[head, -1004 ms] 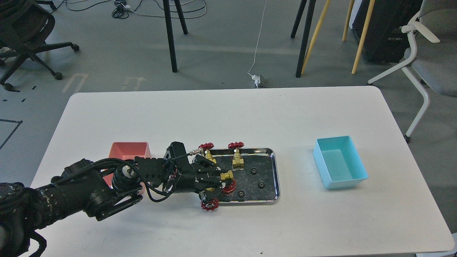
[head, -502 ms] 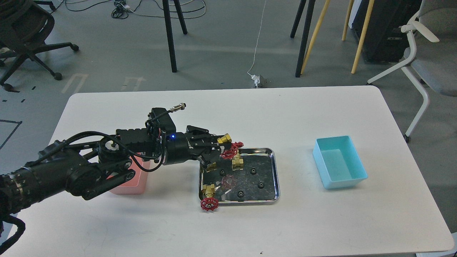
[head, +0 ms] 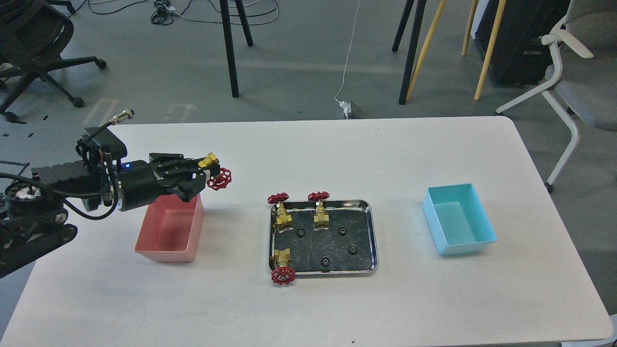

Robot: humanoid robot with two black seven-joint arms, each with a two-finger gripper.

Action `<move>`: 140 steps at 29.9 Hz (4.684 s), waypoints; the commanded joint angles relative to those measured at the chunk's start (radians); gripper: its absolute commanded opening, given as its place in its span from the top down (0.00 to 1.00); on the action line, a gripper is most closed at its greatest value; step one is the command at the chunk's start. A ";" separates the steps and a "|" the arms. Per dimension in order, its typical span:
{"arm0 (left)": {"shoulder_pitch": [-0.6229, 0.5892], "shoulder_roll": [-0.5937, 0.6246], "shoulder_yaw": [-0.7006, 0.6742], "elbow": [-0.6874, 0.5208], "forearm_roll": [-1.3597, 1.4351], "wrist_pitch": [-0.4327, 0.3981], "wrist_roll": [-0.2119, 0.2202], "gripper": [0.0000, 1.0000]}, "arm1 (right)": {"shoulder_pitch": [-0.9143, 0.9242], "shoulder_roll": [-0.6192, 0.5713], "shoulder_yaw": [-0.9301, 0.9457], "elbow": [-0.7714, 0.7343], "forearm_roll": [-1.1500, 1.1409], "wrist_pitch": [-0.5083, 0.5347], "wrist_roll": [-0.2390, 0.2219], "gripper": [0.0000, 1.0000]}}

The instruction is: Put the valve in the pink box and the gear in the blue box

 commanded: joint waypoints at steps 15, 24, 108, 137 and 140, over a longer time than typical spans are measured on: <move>0.143 0.043 0.007 0.105 0.007 0.063 0.052 0.81 | 0.031 0.017 -0.001 0.005 -0.023 0.000 -0.009 0.01; 0.180 -0.018 0.001 0.100 -0.002 0.066 0.052 0.74 | 0.056 0.017 -0.001 0.003 -0.055 0.000 -0.015 0.01; -0.487 0.019 -0.528 0.401 -0.961 -0.305 0.188 0.02 | 0.820 0.969 -0.920 0.195 -1.654 0.000 -0.080 0.02; -0.498 0.020 -0.528 0.404 -0.963 -0.305 0.188 0.02 | 0.803 1.123 -0.970 0.008 -1.723 0.000 -0.072 0.21; -0.500 0.020 -0.528 0.413 -0.963 -0.307 0.188 0.02 | 0.809 1.136 -0.970 0.006 -1.723 0.000 -0.072 0.25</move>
